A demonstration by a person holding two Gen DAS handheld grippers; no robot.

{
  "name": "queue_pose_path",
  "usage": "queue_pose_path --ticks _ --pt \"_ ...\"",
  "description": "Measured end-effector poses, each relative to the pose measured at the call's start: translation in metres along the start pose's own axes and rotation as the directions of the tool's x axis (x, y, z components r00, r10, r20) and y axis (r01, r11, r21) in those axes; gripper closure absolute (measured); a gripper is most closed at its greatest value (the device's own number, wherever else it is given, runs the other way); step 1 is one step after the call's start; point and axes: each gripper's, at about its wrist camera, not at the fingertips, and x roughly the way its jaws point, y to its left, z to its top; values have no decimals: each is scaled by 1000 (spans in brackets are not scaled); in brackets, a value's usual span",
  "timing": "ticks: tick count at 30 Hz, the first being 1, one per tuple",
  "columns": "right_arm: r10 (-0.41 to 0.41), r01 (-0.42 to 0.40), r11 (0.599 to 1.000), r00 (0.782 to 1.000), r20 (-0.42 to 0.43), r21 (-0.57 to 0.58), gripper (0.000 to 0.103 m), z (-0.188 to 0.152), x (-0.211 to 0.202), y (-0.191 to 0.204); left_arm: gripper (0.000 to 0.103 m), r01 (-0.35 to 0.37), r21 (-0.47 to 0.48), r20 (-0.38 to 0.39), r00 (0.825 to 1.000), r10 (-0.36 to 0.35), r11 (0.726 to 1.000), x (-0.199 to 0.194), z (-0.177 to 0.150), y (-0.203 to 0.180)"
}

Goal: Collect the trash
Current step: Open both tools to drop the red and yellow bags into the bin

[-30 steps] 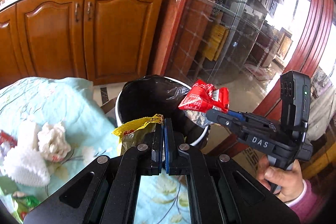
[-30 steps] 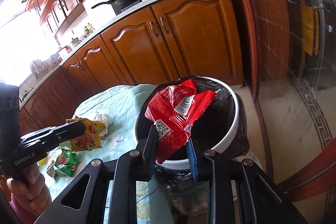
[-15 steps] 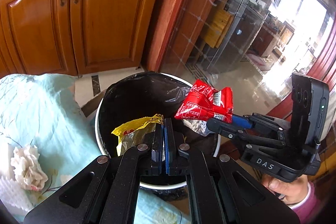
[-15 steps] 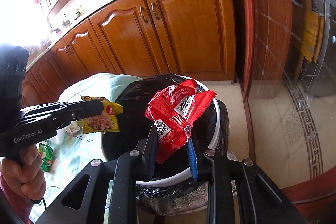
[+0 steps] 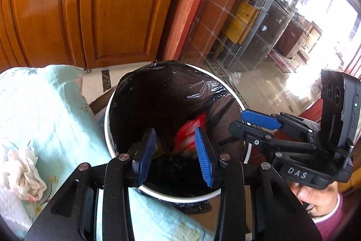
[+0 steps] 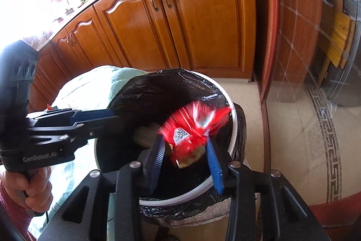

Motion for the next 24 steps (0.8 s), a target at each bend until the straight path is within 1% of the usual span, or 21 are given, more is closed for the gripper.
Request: queue_pose_path --ticks 4,9,11,12,14,18,19,24 --pt "9 -10 1000 1000 24 22 59 -6 -8 -1 67 -12 -23 34 999 13 1000 -14 -10 8" --pt "40 -46 997 996 84 67 59 -16 -22 3 67 -40 -87 94 994 48 995 -41 -31 22" --pt "62 -72 993 992 113 94 54 -23 -27 6 66 -55 -109 124 990 68 993 -53 -40 26" --pt "71 -85 991 989 127 105 51 -25 -30 8 63 -65 -122 137 987 81 990 -59 -45 29" --pt "92 -112 986 984 155 127 48 -31 -34 12 61 -80 -150 168 980 105 985 -72 -56 35" --pt "145 -181 968 968 203 171 40 -45 -38 25 61 -110 -200 208 966 152 974 -97 -77 49" --pt "156 -194 965 965 211 176 37 -48 -38 29 61 -116 -212 217 962 163 970 -102 -82 53" --pt "205 -248 951 953 225 182 29 -58 -35 53 61 -153 -270 243 945 221 950 -127 -106 74"
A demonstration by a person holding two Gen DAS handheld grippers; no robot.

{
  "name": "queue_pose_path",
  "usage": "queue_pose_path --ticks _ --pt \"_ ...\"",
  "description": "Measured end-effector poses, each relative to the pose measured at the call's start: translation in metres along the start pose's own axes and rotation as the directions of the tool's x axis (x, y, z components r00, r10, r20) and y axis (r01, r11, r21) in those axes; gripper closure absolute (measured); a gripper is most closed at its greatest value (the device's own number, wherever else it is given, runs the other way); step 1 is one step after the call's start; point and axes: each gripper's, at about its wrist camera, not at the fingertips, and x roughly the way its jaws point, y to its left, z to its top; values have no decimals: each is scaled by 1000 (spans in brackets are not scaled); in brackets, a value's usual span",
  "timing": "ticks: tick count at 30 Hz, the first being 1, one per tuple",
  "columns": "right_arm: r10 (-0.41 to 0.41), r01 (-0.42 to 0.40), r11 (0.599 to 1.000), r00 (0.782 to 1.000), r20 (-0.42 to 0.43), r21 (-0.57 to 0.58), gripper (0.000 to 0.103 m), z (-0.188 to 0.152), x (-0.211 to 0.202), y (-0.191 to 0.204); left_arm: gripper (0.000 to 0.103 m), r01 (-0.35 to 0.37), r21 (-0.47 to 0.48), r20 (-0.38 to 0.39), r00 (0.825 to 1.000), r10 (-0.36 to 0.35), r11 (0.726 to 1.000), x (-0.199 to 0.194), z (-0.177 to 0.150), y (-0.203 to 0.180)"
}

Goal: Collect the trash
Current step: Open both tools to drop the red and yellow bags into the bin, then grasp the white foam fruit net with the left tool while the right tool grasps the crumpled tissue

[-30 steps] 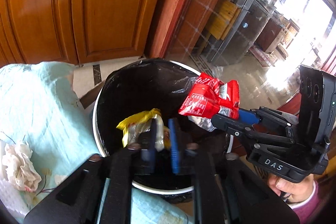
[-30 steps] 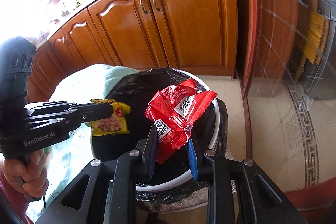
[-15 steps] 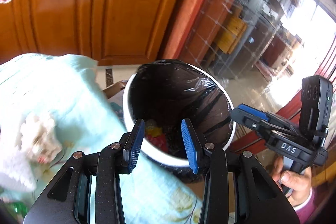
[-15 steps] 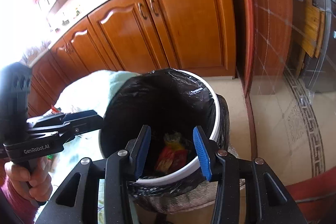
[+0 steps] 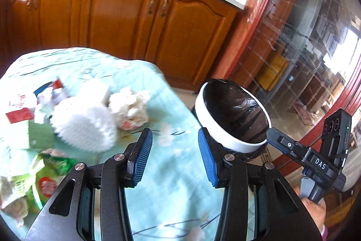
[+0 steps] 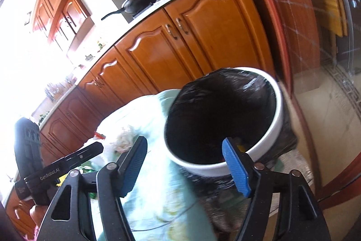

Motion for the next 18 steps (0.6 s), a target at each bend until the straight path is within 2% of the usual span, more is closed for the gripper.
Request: queue_pose_path --ticks 6,18 --pt "41 -41 999 999 -36 -20 29 -12 15 26 61 -40 -40 19 999 40 998 -20 -9 33" --pt "68 -75 995 994 -90 -71 29 -25 35 63 61 -94 -68 30 995 97 993 -35 -20 69"
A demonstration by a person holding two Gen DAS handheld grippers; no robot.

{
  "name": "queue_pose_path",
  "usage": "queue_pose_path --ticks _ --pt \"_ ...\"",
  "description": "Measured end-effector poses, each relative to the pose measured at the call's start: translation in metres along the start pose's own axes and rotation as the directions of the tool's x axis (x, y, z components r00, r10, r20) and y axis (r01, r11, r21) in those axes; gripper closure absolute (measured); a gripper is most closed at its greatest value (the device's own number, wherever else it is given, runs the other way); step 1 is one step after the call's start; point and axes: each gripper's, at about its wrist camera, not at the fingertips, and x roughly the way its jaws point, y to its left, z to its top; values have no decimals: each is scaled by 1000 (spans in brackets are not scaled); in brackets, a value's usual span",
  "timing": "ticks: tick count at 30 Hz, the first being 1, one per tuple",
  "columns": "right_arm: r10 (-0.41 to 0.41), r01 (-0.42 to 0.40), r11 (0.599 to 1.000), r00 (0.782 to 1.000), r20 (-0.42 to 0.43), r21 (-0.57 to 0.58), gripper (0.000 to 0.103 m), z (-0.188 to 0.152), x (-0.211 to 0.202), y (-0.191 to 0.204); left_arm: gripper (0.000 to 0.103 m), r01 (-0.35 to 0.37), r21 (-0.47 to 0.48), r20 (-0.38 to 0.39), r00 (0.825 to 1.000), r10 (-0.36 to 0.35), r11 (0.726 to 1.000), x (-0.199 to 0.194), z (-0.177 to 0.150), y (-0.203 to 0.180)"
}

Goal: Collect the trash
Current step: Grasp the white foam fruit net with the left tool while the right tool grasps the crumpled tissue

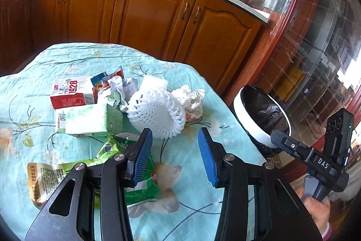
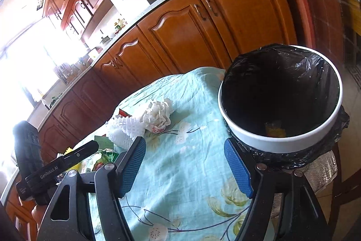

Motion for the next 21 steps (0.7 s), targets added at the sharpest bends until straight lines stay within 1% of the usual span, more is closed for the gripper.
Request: queue_pose_path --ticks 5,11,15,21 --pt "8 -9 1000 1000 -19 -22 29 2 13 14 61 -25 11 -3 1000 25 1000 0 5 9" --pt "20 -21 999 999 -34 -39 29 10 28 26 61 -47 68 -27 998 49 997 8 15 9" --pt "26 -29 998 998 -51 -48 29 17 39 29 61 -61 87 -39 997 64 994 14 20 9" --pt "33 -38 997 996 -83 -60 29 25 56 33 60 -74 86 -53 995 79 993 24 31 16"
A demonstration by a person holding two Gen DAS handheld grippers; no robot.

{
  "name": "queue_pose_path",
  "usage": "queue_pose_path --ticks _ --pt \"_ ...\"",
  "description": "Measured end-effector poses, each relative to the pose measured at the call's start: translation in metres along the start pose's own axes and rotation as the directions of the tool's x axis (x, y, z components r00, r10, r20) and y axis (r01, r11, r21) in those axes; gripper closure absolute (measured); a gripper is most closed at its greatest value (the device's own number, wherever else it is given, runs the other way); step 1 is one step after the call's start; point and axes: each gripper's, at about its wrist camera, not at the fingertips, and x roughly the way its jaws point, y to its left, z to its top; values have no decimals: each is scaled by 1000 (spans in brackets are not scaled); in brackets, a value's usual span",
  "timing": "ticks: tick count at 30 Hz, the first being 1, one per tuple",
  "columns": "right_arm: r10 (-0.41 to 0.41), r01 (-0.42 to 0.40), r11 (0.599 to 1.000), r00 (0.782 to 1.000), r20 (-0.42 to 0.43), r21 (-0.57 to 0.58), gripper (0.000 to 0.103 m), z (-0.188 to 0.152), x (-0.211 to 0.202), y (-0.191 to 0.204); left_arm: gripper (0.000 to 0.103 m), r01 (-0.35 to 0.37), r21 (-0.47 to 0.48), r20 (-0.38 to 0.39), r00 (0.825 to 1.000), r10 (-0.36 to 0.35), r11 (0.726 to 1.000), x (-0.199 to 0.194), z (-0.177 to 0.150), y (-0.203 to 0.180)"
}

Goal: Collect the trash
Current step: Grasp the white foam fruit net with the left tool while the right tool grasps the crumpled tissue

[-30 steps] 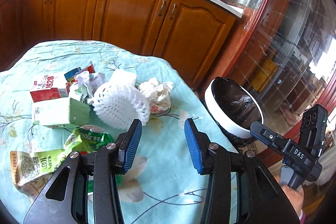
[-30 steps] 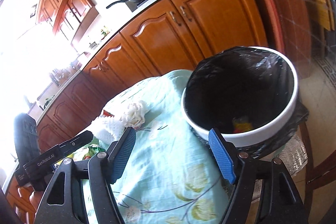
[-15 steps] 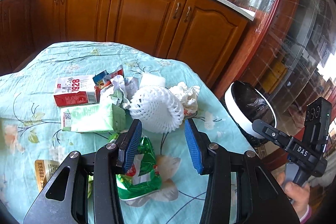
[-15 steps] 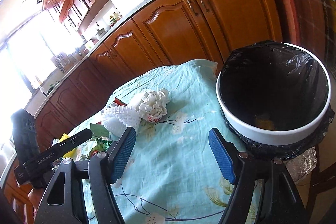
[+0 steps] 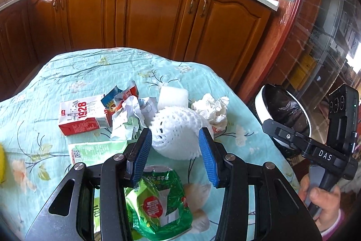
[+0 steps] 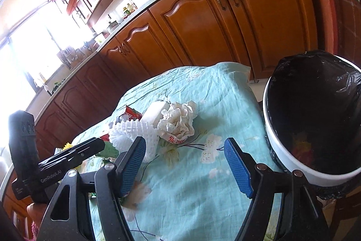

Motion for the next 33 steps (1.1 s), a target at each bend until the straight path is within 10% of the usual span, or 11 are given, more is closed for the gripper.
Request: queue_pose_path --ticks 14,18,23,33 --pt "-12 9 1000 994 -108 -28 44 24 63 2 60 -6 84 -75 997 13 996 30 6 -4" --pt "-4 -3 999 985 -170 -40 74 19 86 4 87 6 85 -93 996 2 996 34 2 -4" --pt "-9 0 998 990 -141 -66 97 15 73 9 93 32 63 -75 997 -27 998 27 -1 1" --pt "-5 1 997 999 -54 -73 98 16 22 7 94 81 46 -13 997 -81 996 -5 2 -10"
